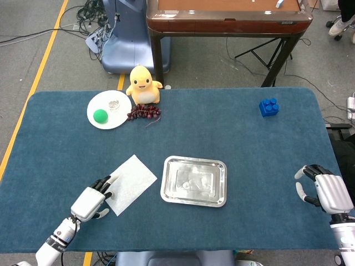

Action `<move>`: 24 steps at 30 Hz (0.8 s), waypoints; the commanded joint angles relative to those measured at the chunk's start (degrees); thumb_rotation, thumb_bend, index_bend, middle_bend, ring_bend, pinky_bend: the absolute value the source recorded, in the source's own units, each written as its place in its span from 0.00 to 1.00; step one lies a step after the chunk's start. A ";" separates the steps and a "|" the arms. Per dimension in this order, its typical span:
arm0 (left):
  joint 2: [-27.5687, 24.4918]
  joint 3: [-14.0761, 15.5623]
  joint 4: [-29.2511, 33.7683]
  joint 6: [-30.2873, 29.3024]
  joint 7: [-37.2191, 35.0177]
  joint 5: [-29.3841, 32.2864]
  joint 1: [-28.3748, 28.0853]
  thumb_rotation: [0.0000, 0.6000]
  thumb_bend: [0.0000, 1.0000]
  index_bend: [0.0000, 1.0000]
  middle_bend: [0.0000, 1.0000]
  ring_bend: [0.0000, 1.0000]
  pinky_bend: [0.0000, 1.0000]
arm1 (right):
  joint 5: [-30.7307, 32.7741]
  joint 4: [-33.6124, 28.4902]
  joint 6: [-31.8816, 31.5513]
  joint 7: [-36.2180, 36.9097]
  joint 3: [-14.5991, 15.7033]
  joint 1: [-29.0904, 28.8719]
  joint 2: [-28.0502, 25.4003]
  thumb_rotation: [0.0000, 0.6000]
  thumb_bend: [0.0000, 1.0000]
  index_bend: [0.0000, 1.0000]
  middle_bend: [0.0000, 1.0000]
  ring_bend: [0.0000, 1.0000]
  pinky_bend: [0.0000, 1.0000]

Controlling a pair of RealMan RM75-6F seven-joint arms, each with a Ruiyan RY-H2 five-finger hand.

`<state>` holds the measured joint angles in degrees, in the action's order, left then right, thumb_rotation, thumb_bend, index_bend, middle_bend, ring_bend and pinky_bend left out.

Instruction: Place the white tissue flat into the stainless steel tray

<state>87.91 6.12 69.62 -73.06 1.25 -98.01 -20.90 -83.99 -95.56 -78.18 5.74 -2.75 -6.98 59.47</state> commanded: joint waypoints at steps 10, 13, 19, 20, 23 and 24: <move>0.63 0.22 -0.39 0.70 0.20 0.27 -0.34 1.00 0.21 0.45 0.00 0.00 0.15 | 0.03 -0.10 -0.04 0.06 -0.01 0.03 -0.15 1.00 0.46 0.48 0.42 0.27 0.37; 0.83 0.27 -0.50 0.84 0.16 0.34 -0.40 1.00 0.21 0.45 0.00 0.00 0.15 | 0.06 -0.11 -0.04 0.08 -0.02 0.04 -0.17 1.00 0.46 0.48 0.42 0.27 0.37; 1.32 0.39 -0.94 0.96 0.05 0.43 -0.46 1.00 0.21 0.45 0.00 0.00 0.15 | 0.08 -0.18 0.04 0.07 0.01 0.04 -0.23 1.00 0.46 0.48 0.42 0.27 0.37; 1.39 0.37 -0.99 0.96 -0.03 0.48 -0.46 1.00 0.21 0.45 0.00 0.00 0.15 | 0.08 -0.18 0.05 0.06 0.01 0.03 -0.23 1.00 0.46 0.48 0.42 0.27 0.37; 1.65 0.34 -1.18 0.91 -0.34 0.56 -0.47 1.00 0.21 0.46 0.00 0.00 0.15 | 0.10 -0.20 0.09 0.04 0.01 0.02 -0.23 1.00 0.46 0.48 0.42 0.27 0.37; 1.72 0.36 -1.27 0.88 -0.37 0.54 -0.48 1.00 0.21 0.46 0.00 0.00 0.15 | 0.11 -0.21 0.09 0.02 0.02 0.02 -0.25 1.00 0.46 0.48 0.42 0.27 0.37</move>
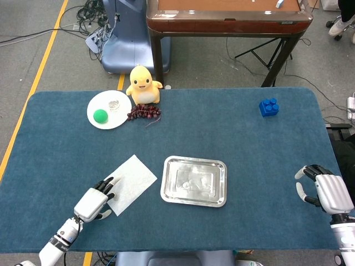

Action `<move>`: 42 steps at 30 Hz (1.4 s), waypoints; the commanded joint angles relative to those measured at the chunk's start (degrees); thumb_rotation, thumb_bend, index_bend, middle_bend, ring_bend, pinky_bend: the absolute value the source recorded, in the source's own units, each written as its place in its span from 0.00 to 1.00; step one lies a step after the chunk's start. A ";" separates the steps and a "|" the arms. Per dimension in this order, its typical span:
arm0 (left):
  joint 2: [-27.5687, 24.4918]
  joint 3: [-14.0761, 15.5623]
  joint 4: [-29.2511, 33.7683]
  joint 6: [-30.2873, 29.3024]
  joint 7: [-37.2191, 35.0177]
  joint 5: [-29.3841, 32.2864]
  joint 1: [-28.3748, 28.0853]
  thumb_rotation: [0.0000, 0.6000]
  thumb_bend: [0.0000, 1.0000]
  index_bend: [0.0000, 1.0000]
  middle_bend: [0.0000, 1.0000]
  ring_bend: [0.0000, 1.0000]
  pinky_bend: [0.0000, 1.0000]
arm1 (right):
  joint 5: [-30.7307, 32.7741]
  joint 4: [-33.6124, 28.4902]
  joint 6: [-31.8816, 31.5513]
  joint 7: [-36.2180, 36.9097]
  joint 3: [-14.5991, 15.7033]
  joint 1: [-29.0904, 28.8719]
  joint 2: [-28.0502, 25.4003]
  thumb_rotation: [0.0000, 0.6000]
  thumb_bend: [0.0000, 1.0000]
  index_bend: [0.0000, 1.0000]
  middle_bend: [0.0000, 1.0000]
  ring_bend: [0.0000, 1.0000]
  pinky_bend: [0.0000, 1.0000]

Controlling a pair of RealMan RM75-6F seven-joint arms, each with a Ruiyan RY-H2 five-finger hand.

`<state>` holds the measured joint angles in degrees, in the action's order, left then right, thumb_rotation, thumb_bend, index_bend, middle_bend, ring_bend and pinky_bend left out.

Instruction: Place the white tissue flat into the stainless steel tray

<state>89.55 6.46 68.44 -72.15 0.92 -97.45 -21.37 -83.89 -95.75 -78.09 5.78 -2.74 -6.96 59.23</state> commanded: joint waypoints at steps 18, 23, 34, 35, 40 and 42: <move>1.19 0.10 -0.71 0.25 -0.91 0.43 -0.17 1.00 0.21 0.49 0.00 0.00 0.15 | 0.06 0.00 -0.13 0.12 -0.08 0.06 -0.12 1.00 0.46 0.48 0.42 0.27 0.37; 1.35 0.17 -0.89 0.37 -1.21 0.64 -0.13 1.00 0.22 0.50 0.00 0.00 0.15 | 0.05 0.00 -0.04 0.12 -0.06 0.02 -0.12 1.00 0.46 0.48 0.42 0.27 0.37; 1.68 0.08 -0.76 0.34 -2.24 0.94 -0.16 1.00 0.34 0.52 0.00 0.00 0.15 | 0.16 -0.04 0.00 0.13 -0.07 0.04 -0.17 1.00 0.46 0.48 0.42 0.27 0.37; 1.70 0.08 -0.73 0.36 -2.32 0.96 -0.17 1.00 0.34 0.52 0.00 0.00 0.15 | 0.14 -0.05 -0.01 0.15 -0.08 0.04 -0.18 1.00 0.46 0.48 0.42 0.27 0.37; 1.85 0.02 -0.69 0.23 -2.84 1.05 -0.15 1.00 0.36 0.52 0.00 0.00 0.15 | 0.15 -0.06 -0.08 0.21 -0.10 0.07 -0.22 1.00 0.46 0.48 0.42 0.27 0.37; 1.91 -0.02 -0.74 0.05 -3.24 1.07 -0.12 1.00 0.36 0.53 0.00 0.00 0.15 | 0.15 -0.07 -0.10 0.22 -0.12 0.07 -0.21 1.00 0.46 0.48 0.42 0.27 0.37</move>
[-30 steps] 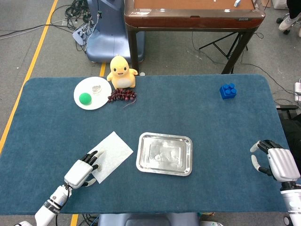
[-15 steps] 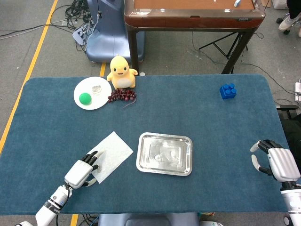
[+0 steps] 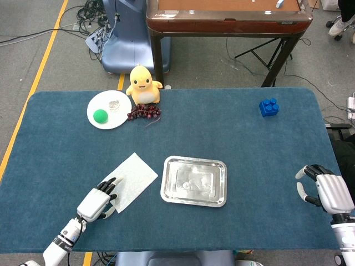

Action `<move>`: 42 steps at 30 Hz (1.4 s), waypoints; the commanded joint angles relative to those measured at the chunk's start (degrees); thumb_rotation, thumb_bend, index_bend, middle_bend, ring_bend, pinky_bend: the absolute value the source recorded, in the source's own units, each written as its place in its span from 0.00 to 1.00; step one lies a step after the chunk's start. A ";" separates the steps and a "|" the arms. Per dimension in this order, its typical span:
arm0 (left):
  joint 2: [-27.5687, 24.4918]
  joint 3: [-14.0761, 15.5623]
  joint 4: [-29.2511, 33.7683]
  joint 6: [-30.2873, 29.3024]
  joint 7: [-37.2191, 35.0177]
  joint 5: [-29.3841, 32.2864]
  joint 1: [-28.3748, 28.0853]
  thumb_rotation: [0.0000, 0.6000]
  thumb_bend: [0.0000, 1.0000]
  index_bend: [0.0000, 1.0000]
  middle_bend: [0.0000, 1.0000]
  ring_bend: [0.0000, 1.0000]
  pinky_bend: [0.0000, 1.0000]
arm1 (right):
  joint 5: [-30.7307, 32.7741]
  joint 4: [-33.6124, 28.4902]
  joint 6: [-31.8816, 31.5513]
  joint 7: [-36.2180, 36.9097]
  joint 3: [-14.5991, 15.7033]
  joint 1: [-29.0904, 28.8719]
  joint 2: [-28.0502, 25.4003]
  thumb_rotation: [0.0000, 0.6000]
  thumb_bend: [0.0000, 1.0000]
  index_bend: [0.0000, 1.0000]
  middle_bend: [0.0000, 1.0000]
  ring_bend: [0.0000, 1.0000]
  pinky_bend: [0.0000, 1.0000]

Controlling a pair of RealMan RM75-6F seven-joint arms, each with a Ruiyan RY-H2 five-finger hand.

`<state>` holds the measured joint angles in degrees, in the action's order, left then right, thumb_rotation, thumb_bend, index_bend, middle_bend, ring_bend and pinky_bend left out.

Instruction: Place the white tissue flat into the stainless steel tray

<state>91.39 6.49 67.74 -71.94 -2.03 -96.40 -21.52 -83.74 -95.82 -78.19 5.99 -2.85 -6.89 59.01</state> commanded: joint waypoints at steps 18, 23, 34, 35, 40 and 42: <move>1.13 -0.20 -1.74 -2.49 -5.26 -0.89 0.07 1.00 0.37 0.60 0.00 0.00 0.15 | 0.04 -0.04 -0.10 0.23 -0.09 0.04 -0.11 1.00 0.46 0.48 0.42 0.27 0.37; 1.15 -0.36 -1.80 -2.82 -6.35 -0.80 0.04 1.00 0.38 0.61 0.00 0.00 0.15 | 0.04 -0.02 -0.18 0.34 -0.13 0.07 -0.15 1.00 0.46 0.48 0.42 0.27 0.37; -0.46 -1.89 1.04 -3.30 -11.32 1.16 0.02 1.00 0.40 0.63 0.00 0.00 0.16 | 0.04 -0.05 -0.40 0.58 -0.23 0.14 -0.27 1.00 0.46 0.48 0.42 0.27 0.37; -0.68 -2.04 1.35 -3.35 -11.45 1.27 -0.02 1.00 0.41 0.63 0.00 0.00 0.16 | 0.03 -0.04 -0.42 0.60 -0.24 0.15 -0.27 1.00 0.46 0.48 0.42 0.27 0.37; -1.61 -3.11 2.81 -3.47 -11.50 2.23 -0.16 1.00 0.43 0.64 0.00 0.00 0.17 | 0.01 -0.07 -0.50 0.68 -0.26 0.18 -0.33 1.00 0.46 0.48 0.42 0.27 0.37; -1.95 -3.45 3.46 -3.29 -11.88 2.70 -0.23 1.00 0.43 0.64 0.00 0.00 0.17 | 0.02 -0.08 -0.49 0.70 -0.27 0.18 -0.35 1.00 0.46 0.48 0.42 0.27 0.37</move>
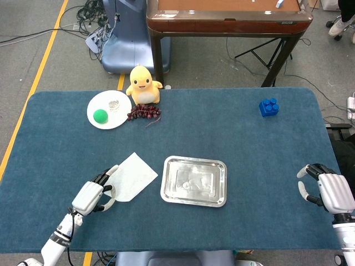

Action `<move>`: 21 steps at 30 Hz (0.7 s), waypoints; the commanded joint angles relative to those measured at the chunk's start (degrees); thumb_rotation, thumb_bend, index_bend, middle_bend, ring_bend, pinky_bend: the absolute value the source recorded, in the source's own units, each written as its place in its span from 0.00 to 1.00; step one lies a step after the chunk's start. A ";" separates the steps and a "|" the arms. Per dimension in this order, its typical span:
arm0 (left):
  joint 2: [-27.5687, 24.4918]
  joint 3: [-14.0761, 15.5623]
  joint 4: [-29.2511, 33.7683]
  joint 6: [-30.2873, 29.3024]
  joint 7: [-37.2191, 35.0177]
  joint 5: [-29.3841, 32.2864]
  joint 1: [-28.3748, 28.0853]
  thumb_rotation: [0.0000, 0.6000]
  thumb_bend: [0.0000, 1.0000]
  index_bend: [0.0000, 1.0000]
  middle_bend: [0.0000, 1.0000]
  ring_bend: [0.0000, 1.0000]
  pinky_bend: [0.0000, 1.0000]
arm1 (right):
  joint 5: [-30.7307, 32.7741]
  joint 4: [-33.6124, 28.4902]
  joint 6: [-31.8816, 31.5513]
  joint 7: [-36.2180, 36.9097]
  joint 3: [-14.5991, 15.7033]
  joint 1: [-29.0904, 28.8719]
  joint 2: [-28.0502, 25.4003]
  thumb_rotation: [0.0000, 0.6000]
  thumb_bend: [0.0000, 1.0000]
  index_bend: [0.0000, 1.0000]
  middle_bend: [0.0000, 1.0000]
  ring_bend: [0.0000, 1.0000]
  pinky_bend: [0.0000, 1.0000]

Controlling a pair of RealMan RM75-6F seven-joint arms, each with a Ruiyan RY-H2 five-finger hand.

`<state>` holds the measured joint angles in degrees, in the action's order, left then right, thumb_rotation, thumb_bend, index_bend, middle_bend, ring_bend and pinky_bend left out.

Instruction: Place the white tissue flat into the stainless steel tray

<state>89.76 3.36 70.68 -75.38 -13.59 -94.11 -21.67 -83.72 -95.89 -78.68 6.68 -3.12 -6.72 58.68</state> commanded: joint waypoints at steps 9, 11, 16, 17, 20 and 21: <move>-1.94 -2.06 4.70 0.25 -1.81 1.83 -0.55 1.00 0.47 0.65 0.02 0.00 0.19 | 0.00 -0.05 -0.14 0.11 -0.06 0.06 -0.08 1.00 0.46 0.48 0.42 0.27 0.37; -2.29 -2.28 5.65 0.19 -1.40 1.76 -0.71 1.00 0.47 0.66 0.03 0.00 0.19 | -0.02 -0.07 -0.16 0.14 -0.06 0.07 -0.10 1.00 0.46 0.48 0.42 0.27 0.37; -2.86 -2.78 7.79 -0.05 -0.15 1.55 -1.04 1.00 0.49 0.66 0.03 0.00 0.20 | -0.10 -0.15 -0.41 0.37 -0.12 0.16 -0.26 1.00 0.46 0.48 0.42 0.27 0.37; -2.95 -2.91 8.25 -0.15 -0.02 1.54 -1.09 1.00 0.49 0.66 0.04 0.00 0.20 | -0.10 -0.15 -0.48 0.43 -0.15 0.19 -0.29 1.00 0.46 0.48 0.42 0.27 0.37; -3.19 -3.27 9.73 -0.47 -0.32 1.47 -1.23 1.00 0.49 0.66 0.04 0.00 0.20 | -0.08 -0.17 -0.57 0.62 -0.19 0.24 -0.41 1.00 0.46 0.48 0.42 0.27 0.37; -3.33 -3.34 10.37 -0.52 -0.64 1.43 -1.29 1.00 0.49 0.66 0.04 0.00 0.21 | -0.09 -0.17 -0.61 0.68 -0.21 0.25 -0.44 1.00 0.46 0.48 0.42 0.27 0.37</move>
<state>86.63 0.19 80.42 -75.76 -13.93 -92.63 -22.86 -83.81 -96.06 -79.29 7.37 -3.33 -6.46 58.24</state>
